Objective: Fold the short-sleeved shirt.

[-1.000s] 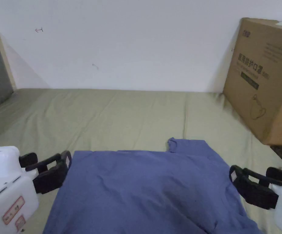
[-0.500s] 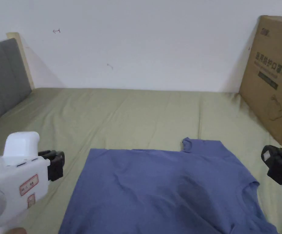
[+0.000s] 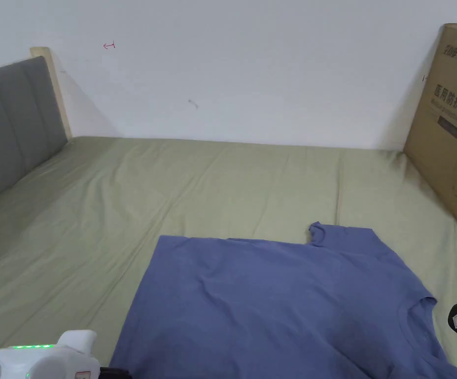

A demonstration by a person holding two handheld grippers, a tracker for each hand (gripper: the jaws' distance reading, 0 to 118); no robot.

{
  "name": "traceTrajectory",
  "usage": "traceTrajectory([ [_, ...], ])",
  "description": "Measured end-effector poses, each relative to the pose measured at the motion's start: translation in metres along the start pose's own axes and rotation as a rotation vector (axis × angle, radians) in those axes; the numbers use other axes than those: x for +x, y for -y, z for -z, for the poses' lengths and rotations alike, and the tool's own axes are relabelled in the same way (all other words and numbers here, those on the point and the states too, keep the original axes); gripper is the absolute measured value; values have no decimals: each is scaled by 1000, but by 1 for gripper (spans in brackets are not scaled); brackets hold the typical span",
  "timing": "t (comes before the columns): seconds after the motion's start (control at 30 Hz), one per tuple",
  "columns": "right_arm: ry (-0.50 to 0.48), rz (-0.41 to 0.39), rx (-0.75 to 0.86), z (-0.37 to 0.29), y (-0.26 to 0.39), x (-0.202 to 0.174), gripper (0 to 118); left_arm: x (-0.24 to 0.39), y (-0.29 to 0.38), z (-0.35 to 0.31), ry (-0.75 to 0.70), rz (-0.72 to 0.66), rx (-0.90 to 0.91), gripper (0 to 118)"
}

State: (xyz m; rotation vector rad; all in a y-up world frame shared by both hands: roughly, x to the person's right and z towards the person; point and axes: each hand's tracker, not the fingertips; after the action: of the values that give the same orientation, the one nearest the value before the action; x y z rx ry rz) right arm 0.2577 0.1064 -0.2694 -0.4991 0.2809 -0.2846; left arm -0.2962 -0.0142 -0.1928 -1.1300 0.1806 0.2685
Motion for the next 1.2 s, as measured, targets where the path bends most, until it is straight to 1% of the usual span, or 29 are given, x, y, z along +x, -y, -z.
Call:
traceTrajectory([
  [0.1, -14, -8, -20, 0, 2, 5, 1, -3, 5, 31, -13, 20, -63, 107],
  [0.17, -5, 1, -28, -1, 5, 9, 1, -4, 16, 35, 21, 14, 23, 114],
  [0.23, 16, 36, -61, -1, 7, 18, 1, -7, 26, 37, 12, -14, 84, 115],
  [0.27, -3, 68, -105, -1, 12, 25, 1, -4, 27, 33, 3, 12, 79, 114],
  [0.3, 9, 78, -137, 1, 14, 30, 1, -3, 26, 29, 1, 20, 70, 112],
  [0.37, 32, 81, -207, 6, 21, 42, 1, 1, 21, 18, -42, 62, 64, 96],
  [0.4, 32, 77, -224, 5, 24, 47, 1, 2, 21, 13, -60, 83, 76, 82],
  [0.47, 70, 59, -228, 2, 32, 56, 1, 11, 22, -6, -81, 131, 116, 21],
  [0.5, 88, 55, -236, 1, 34, 60, 1, 15, 22, -14, -81, 151, 131, 3],
  [0.53, 104, 57, -256, 0, 38, 65, 5, 19, 23, -21, -52, 151, 137, 3],
  [0.57, 117, 69, -292, 2, 40, 72, 37, 21, 24, -30, -92, 165, 173, 3],
  [0.6, 137, 77, -320, 5, 43, 77, 77, 22, 24, -36, -42, 152, 183, 3],
  [0.63, 174, 86, -359, 11, 47, 83, 105, 24, 21, -42, 1, 130, 185, 3],
  [0.67, 203, 93, -438, 19, 53, 92, 110, 25, 19, -49, -2, 119, 200, 3],
  [0.7, 204, 99, -500, 26, 61, 98, 110, 25, 18, -54, -2, 113, 203, 3],
  [0.73, 197, 127, -512, 29, 66, 103, 110, 25, 16, -58, 6, 108, 205, 3],
  [0.8, 195, 139, -590, 42, 80, 110, 110, 28, 12, -65, 29, 86, 198, 3],
  [0.87, 257, 81, -676, 50, 92, 111, 110, 26, 10, -66, 35, 72, 175, 3],
  [0.93, 248, 3, -731, 52, 101, 108, 105, 24, 9, -63, 34, 58, 136, 3],
  [0.97, 257, -72, -737, 50, 101, 103, 101, 23, 11, -61, 35, 52, 123, 3],
  [1.0, 250, -129, -731, 46, 100, 98, 96, 22, 12, -59, 35, 46, 106, 3],
  [1.03, 237, -155, -730, 42, 96, 95, 84, 21, 12, -55, 34, 44, 84, 3],
  [1.07, 211, -153, -719, 37, 92, 94, 56, 21, 14, -52, 35, 48, 69, 3],
  [1.1, 206, -145, -719, 35, 88, 95, 29, 21, 15, -51, 33, 51, 63, 3],
  [1.13, 163, -121, -716, 33, 82, 98, 2, 21, 15, -51, 37, 53, 64, 3],
  [1.17, 99, -49, -700, 28, 75, 102, 2, 21, 14, -51, 49, 57, 61, 3],
  [1.2, 115, -51, -714, 25, 70, 103, 2, 23, 14, -52, 40, 63, 64, 3],
])
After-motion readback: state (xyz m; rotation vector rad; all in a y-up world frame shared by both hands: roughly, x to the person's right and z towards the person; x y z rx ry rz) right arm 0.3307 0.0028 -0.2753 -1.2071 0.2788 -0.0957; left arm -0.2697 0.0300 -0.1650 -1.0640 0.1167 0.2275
